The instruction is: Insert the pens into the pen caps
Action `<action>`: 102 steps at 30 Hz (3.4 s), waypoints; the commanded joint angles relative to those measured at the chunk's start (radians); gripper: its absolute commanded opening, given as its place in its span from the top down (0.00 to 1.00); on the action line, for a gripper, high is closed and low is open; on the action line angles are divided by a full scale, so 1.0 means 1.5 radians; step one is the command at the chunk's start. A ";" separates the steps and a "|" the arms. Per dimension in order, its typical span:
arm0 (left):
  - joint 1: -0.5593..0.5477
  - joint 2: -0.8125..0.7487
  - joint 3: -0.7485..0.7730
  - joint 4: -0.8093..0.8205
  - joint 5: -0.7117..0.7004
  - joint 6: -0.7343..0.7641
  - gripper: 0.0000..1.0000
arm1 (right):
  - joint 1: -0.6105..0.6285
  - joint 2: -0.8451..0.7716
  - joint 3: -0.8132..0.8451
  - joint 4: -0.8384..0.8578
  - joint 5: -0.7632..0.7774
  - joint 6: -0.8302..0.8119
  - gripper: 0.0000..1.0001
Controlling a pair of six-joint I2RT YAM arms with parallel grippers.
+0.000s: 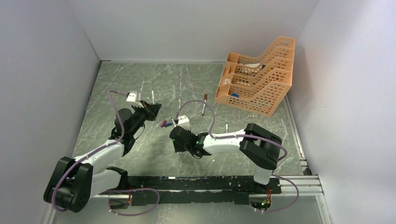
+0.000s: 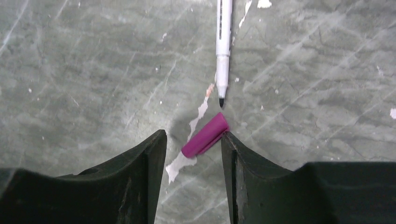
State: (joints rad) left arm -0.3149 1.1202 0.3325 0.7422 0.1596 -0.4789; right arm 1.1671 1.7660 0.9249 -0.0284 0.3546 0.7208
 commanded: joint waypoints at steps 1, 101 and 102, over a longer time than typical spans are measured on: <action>0.006 -0.008 0.004 0.001 -0.007 0.001 0.93 | 0.002 0.041 0.034 -0.043 0.040 -0.011 0.54; -0.317 0.310 0.079 0.668 0.263 -0.346 0.93 | -0.383 -0.387 -0.353 0.842 -0.391 0.028 1.00; -0.317 0.311 0.081 0.668 0.263 -0.344 0.93 | -0.383 -0.387 -0.353 0.842 -0.394 0.030 1.00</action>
State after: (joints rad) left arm -0.7818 1.6066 0.4328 1.5181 0.5442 -1.0264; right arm 0.6010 1.2022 0.4076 1.2118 -0.2222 0.7624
